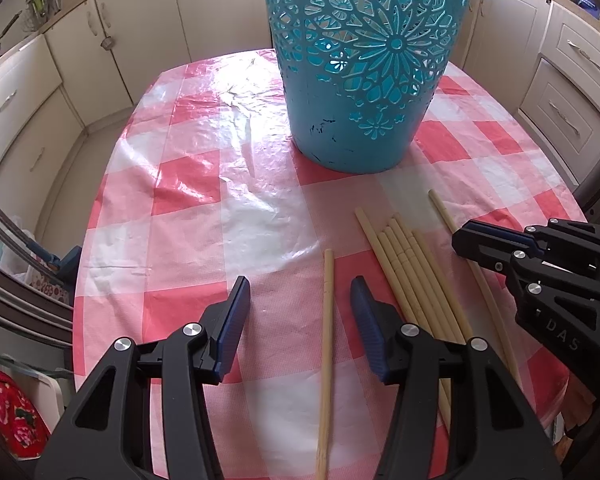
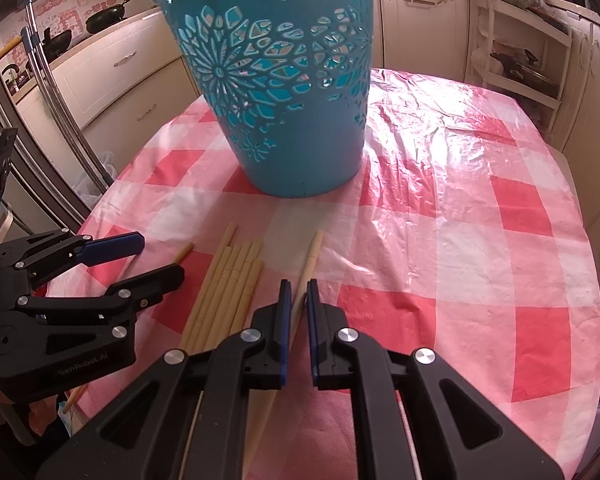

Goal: Organize utensils

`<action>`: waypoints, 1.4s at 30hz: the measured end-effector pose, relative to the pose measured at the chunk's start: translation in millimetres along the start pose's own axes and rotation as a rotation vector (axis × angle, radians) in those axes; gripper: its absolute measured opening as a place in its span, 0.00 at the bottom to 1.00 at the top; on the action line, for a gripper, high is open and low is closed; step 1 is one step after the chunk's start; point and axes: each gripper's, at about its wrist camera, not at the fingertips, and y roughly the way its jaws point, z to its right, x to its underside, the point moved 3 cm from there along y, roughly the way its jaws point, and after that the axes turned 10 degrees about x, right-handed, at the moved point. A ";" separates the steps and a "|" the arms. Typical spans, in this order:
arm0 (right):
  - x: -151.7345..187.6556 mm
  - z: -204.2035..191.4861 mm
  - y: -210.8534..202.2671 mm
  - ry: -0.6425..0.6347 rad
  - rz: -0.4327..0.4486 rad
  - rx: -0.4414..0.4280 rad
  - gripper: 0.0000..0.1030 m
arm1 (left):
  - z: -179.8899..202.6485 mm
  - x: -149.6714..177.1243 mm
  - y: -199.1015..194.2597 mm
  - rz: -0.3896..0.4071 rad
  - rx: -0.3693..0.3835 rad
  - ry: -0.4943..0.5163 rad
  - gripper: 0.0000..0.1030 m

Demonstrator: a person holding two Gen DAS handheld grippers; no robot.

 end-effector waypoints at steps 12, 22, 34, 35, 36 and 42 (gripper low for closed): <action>1.8 0.3 -0.3 -0.003 0.013 0.012 0.08 | -0.4 0.6 -1.2 0.002 0.005 0.000 0.47; 1.5 1.5 -0.5 0.000 0.012 0.009 0.08 | 2.1 0.4 -2.7 0.005 0.026 0.004 0.14; 4.0 -2.6 -1.5 -0.029 0.018 0.020 0.06 | 5.5 0.3 -4.0 0.006 0.029 0.013 0.05; 3.4 -2.0 -1.3 -0.027 0.017 0.019 0.06 | 5.0 0.1 -5.3 0.010 0.029 0.010 0.05; 3.2 -1.6 -1.1 -0.025 0.015 0.018 0.06 | 4.2 -0.2 -6.5 0.016 0.028 0.007 0.05; 3.3 -1.7 -0.6 -0.028 0.017 0.018 0.06 | -10.5 -5.4 -21.0 0.082 0.064 -0.059 0.05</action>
